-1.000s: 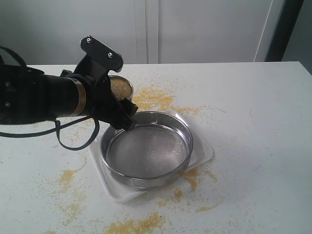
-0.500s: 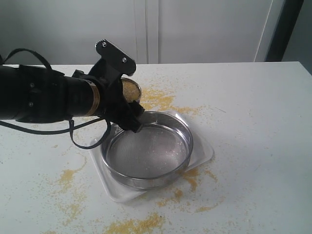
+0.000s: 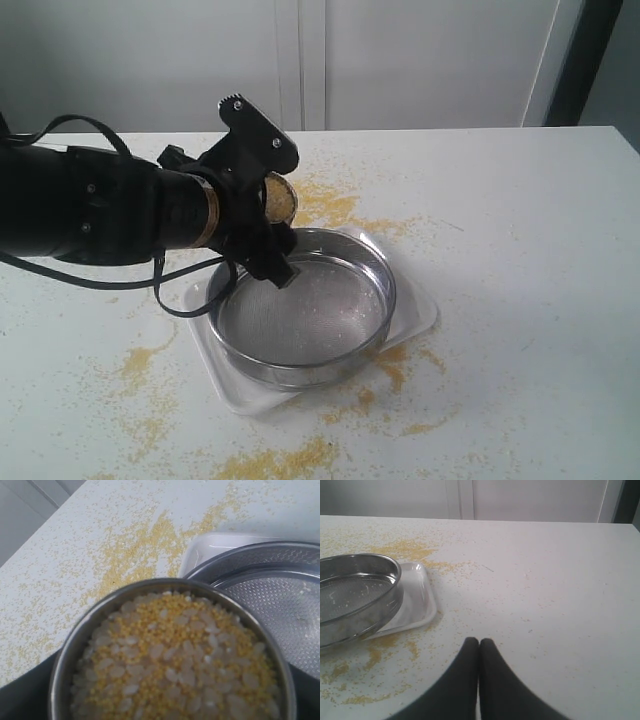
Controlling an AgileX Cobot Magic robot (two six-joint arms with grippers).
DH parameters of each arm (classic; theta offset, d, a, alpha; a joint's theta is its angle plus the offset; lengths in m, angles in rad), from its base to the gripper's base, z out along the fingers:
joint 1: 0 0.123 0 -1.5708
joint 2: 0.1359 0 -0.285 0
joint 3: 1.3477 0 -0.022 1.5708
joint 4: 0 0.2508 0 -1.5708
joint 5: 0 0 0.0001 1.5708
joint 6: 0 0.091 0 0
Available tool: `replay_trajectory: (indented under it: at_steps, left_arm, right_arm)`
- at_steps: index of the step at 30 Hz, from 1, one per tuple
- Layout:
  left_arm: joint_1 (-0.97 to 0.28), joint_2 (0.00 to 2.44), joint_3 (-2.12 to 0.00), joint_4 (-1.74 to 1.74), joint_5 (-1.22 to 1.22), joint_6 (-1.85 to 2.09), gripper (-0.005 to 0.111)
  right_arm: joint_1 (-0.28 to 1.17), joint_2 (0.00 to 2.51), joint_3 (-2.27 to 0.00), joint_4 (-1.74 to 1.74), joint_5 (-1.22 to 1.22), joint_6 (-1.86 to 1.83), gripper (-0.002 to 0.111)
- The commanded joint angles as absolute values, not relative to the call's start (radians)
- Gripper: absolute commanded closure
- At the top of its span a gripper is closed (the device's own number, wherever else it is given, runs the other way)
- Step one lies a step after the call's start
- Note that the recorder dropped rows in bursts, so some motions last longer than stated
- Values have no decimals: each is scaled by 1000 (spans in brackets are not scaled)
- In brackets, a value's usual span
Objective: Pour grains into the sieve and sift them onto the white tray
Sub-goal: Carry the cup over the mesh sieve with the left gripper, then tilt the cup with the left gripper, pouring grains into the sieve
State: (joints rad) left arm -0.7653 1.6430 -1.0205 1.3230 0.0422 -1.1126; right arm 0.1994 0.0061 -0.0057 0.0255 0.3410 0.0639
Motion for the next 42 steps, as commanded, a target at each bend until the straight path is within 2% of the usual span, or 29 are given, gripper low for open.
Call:
replay_trajectory:
  at_steps: [1, 5, 8, 15, 19, 25, 42]
  left_arm:
    - [-770, 1633, -1031, 1340, 59, -1074, 107]
    - [-774, 1633, -1031, 1302, 81, -1072, 107]
    - [-824, 1633, -1044, 1278, 160, -1024, 107]
    - [-850, 1654, -1132, 774, 328, -496, 107]
    - [-850, 1668, -1157, 638, 343, -321, 107]
    - [-850, 1692, -1166, 602, 381, -175, 107]
    - [-850, 1758, -1259, 610, 451, -100, 107]
  right_arm:
    - [195, 0, 0, 30, 335, 65, 108]
    - [195, 0, 0, 30, 335, 65, 108]
    - [195, 0, 0, 30, 335, 65, 108]
    - [195, 0, 0, 30, 335, 65, 108]
    - [195, 0, 0, 30, 335, 65, 108]
    - [195, 0, 0, 30, 335, 65, 108]
    - [195, 0, 0, 30, 335, 65, 108]
